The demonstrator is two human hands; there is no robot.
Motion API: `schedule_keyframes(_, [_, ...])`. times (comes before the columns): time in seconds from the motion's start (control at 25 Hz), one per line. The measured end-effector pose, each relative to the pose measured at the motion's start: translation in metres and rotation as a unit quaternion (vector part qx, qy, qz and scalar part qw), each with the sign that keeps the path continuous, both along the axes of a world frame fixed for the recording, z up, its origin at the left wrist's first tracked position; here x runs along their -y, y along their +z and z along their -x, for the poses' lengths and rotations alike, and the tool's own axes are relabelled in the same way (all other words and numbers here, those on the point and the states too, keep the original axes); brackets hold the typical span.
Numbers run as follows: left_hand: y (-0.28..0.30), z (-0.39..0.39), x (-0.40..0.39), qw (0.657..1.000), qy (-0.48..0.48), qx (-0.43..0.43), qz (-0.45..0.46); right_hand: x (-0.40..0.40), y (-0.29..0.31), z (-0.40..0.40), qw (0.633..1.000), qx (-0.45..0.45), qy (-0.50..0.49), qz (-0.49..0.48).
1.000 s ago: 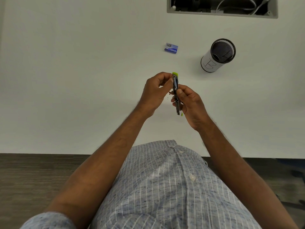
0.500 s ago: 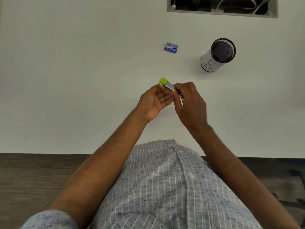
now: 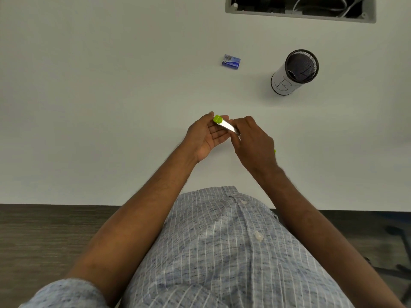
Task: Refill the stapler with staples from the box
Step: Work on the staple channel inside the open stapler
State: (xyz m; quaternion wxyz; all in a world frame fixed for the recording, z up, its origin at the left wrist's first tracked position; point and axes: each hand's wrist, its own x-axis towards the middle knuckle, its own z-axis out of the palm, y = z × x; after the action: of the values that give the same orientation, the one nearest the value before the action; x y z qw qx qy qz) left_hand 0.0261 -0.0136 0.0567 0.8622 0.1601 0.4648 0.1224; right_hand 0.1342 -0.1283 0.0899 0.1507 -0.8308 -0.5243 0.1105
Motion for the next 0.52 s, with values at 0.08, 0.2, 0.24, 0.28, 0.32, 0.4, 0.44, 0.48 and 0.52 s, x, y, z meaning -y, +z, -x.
schedule_keyframes(0.08, [-0.004, 0.000, 0.002, 1.000, -0.014, -0.011, -0.010, 0.000, -0.002, -0.001, 1.000, 0.001, -0.005, 0.024])
schedule_keyframes(0.2, [-0.008, 0.003, 0.000, 0.999, -0.028, -0.025, -0.030, 0.003, -0.002, 0.000, 1.000, -0.003, -0.005, 0.015])
schedule_keyframes(0.24, [-0.010, 0.003, 0.000, 0.998, -0.033, -0.030, -0.034, 0.004, -0.002, 0.000, 1.000, 0.000, -0.006, 0.014])
schedule_keyframes(0.28, [-0.010, 0.003, -0.001, 0.998, -0.038, -0.037, -0.038, 0.003, -0.002, 0.000, 1.000, 0.005, -0.007, 0.017])
schedule_keyframes(0.32, [-0.011, 0.003, -0.001, 0.997, -0.041, -0.046, -0.041, 0.003, -0.002, -0.001, 1.000, 0.010, -0.008, 0.027])
schedule_keyframes(0.4, [-0.013, 0.002, 0.001, 0.996, -0.042, -0.064, -0.041, 0.002, -0.003, -0.003, 0.999, 0.011, -0.011, 0.049])
schedule_keyframes(0.44, [-0.013, 0.002, 0.001, 0.996, -0.041, -0.069, -0.043, 0.001, -0.004, -0.003, 0.998, 0.009, -0.011, 0.056])
schedule_keyframes(0.48, [-0.013, 0.003, 0.001, 0.996, -0.039, -0.071, -0.042, 0.001, -0.004, -0.004, 0.998, 0.002, -0.011, 0.059])
schedule_keyframes(0.52, [-0.014, 0.003, 0.001, 0.996, -0.036, -0.071, -0.039, 0.001, -0.004, -0.004, 0.998, -0.011, -0.012, 0.056])
